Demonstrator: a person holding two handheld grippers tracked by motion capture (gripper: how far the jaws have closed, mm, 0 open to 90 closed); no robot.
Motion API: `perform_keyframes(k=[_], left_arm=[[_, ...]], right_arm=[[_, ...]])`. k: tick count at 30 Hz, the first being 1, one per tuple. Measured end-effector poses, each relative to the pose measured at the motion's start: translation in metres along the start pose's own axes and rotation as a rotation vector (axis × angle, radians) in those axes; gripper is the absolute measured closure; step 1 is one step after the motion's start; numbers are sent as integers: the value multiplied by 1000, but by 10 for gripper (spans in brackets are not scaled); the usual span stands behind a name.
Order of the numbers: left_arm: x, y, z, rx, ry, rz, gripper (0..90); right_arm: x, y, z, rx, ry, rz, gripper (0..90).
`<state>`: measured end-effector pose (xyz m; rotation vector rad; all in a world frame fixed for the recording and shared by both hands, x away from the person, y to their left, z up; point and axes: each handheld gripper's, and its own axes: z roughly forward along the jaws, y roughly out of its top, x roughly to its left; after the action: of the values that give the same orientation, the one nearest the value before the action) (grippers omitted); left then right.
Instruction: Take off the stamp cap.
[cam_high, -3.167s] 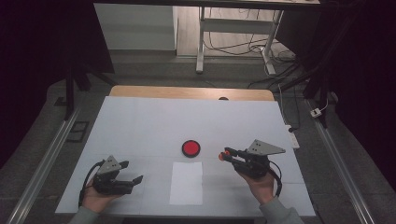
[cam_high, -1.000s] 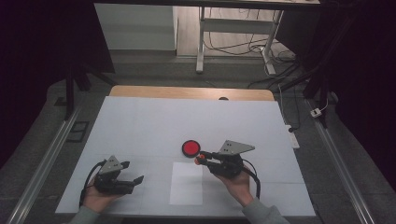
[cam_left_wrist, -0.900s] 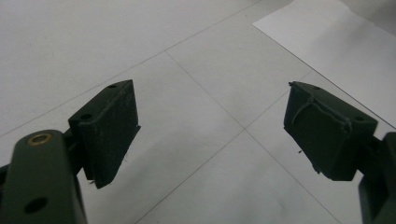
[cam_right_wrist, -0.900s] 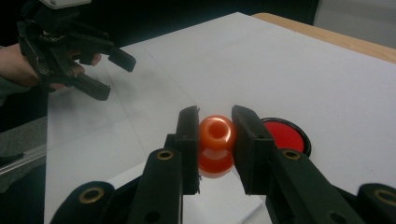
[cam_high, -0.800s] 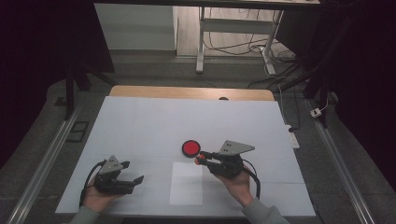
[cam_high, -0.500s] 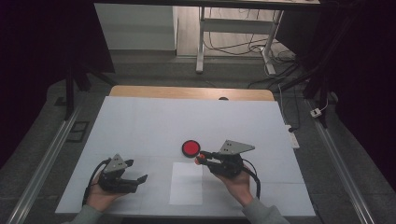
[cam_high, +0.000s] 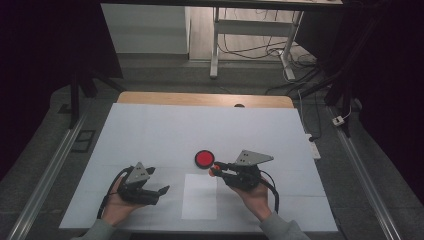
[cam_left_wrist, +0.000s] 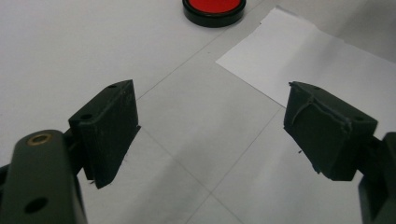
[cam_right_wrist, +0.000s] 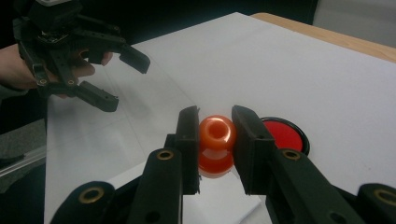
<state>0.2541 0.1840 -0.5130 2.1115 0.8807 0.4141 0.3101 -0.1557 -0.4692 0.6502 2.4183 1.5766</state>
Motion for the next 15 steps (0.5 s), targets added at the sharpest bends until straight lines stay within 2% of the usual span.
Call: perform_keyframes(k=[15], left_arm=[[-9,21,9,-13,-45,31,190]], right_arm=[[1,0,1,3,-1,0,716]])
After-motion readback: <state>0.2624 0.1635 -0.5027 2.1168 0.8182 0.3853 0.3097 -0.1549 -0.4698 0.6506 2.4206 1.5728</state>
